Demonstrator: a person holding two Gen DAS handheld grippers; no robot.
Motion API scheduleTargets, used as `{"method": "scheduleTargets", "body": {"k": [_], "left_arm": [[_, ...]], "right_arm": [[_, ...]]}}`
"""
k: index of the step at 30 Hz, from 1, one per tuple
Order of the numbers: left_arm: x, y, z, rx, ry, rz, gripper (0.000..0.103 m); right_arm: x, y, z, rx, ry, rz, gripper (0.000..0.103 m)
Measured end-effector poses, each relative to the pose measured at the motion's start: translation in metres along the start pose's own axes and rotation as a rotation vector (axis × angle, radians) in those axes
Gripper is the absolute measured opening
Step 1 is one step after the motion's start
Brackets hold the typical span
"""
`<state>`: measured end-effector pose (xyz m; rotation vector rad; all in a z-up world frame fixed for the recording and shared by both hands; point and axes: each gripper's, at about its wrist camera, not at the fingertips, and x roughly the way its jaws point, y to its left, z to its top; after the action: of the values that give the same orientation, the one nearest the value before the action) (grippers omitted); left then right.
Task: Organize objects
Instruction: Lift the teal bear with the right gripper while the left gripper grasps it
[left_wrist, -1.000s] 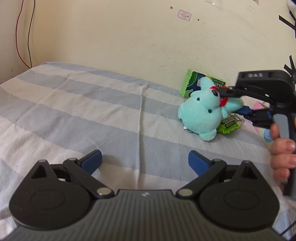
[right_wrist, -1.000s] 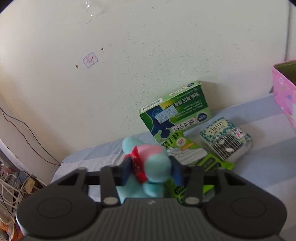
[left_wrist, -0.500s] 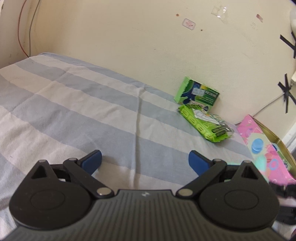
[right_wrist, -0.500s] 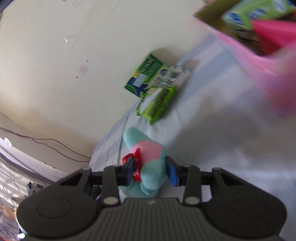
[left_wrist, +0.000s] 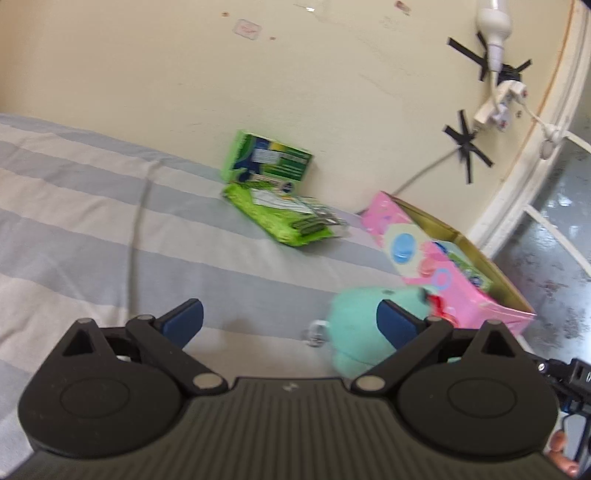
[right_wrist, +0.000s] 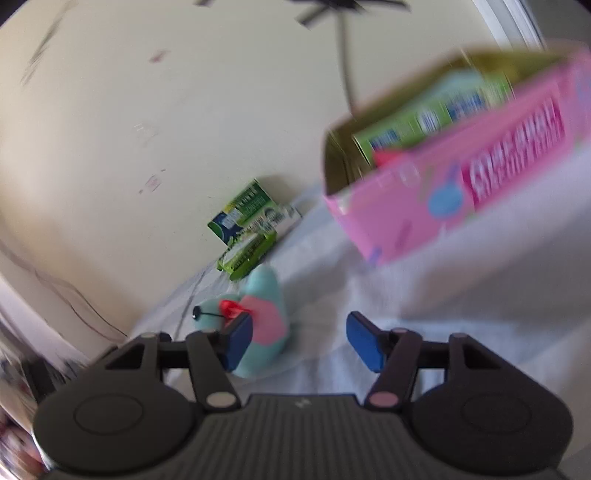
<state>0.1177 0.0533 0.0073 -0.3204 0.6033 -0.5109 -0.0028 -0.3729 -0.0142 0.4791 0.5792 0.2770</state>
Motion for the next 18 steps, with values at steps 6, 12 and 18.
{"method": "scheduleTargets", "body": {"k": [6,12,18], "left_arm": [[0.01,-0.029,0.003,0.052,0.042,-0.049,0.101],[0.038,-0.041,0.013,0.013,0.103,-0.091,0.101],[0.067,-0.045,0.002,-0.01,0.182,-0.092,0.068]], "right_arm": [[0.014,0.028,-0.001,-0.244,0.033,0.015,0.073],[0.055,0.046,0.001,-0.408,0.112,0.01,0.074],[0.103,0.051,0.005,-0.433,0.193,0.074,0.071]]}}
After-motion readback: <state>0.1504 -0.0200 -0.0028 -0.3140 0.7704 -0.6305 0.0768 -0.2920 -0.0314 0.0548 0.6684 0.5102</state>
